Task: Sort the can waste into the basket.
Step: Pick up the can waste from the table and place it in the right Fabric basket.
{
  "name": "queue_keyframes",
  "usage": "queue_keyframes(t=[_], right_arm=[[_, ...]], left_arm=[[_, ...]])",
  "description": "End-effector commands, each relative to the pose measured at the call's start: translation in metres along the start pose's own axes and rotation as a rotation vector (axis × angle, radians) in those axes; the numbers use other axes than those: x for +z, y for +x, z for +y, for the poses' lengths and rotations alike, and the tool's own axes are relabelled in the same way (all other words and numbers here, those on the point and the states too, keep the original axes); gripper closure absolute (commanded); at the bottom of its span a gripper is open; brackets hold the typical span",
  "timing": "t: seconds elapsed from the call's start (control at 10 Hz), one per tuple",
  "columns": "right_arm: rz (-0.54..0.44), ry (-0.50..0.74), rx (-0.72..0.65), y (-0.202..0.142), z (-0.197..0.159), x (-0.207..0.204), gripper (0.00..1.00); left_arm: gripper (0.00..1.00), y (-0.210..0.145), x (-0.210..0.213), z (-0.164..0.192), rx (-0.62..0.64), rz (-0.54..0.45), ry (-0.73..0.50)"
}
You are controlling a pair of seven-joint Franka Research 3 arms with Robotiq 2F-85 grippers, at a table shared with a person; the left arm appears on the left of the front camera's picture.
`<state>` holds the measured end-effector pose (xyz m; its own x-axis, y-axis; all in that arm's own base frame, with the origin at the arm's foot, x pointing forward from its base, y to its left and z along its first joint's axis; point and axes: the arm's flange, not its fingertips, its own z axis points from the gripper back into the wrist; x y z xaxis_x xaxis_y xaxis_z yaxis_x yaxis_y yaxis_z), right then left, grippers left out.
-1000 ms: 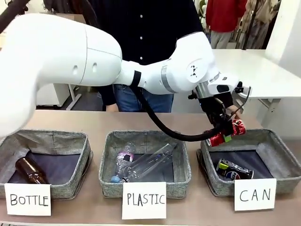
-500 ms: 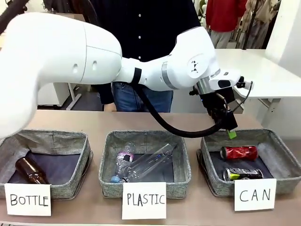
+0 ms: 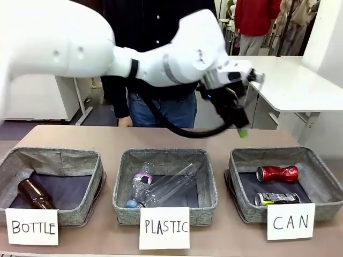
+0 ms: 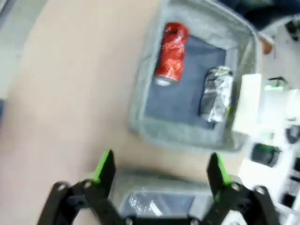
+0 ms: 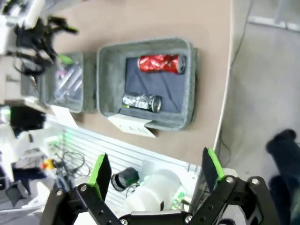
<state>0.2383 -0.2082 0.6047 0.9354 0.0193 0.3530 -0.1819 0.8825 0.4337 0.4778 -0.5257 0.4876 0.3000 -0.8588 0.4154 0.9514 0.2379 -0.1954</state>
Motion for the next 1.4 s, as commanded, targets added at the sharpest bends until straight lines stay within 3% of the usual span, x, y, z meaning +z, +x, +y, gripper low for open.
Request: queue_keyframes(t=[0.0, 0.2, 0.3, 0.4, 0.5, 0.7, 0.9, 1.0, 1.1, 1.3], right_arm=[[-0.014, 0.026, 0.183, 0.033, 0.052, -0.041, 0.00], [-0.037, 0.217, 0.261, 0.075, 0.112, -0.112, 0.00], [-0.037, 0.293, 0.250, 0.089, 0.145, -0.147, 0.00], [-0.027, 0.333, 0.226, 0.098, 0.181, -0.184, 0.00], [0.028, 0.447, 0.228, 0.101, 0.204, -0.209, 0.00], [0.116, 0.691, 0.048, 0.112, 0.214, -0.244, 0.00], [0.059, 0.963, -0.224, 0.127, 0.174, -0.239, 0.00], [0.017, 0.922, -0.289, 0.128, 0.157, -0.235, 0.00], [0.119, 0.830, -0.041, 0.112, 0.201, -0.254, 0.00], [0.119, 0.830, -0.041, 0.112, 0.201, -0.254, 0.00]], left_arm=[[0.00, -0.098, 0.056, 0.006, 0.229, -0.007, -0.034], [0.00, -0.185, 0.109, 0.012, 0.452, -0.089, -0.026], [0.00, -0.234, 0.145, 0.010, 0.576, -0.221, 0.003], [0.00, -0.287, 0.185, 0.000, 0.627, -0.407, -0.091], [0.00, -0.326, 0.209, -0.011, 0.725, -0.540, 0.004], [0.00, -0.385, 0.240, -0.032, 0.785, -0.717, -0.013], [0.00, -0.426, 0.252, -0.029, 0.742, -0.868, -0.086], [0.00, -0.400, 0.259, -0.029, 0.829, -0.737, -0.059], [0.00, -0.400, 0.259, -0.029, 0.829, -0.737, -0.059], [0.00, -0.400, 0.259, -0.029, 0.829, -0.737, -0.059]])
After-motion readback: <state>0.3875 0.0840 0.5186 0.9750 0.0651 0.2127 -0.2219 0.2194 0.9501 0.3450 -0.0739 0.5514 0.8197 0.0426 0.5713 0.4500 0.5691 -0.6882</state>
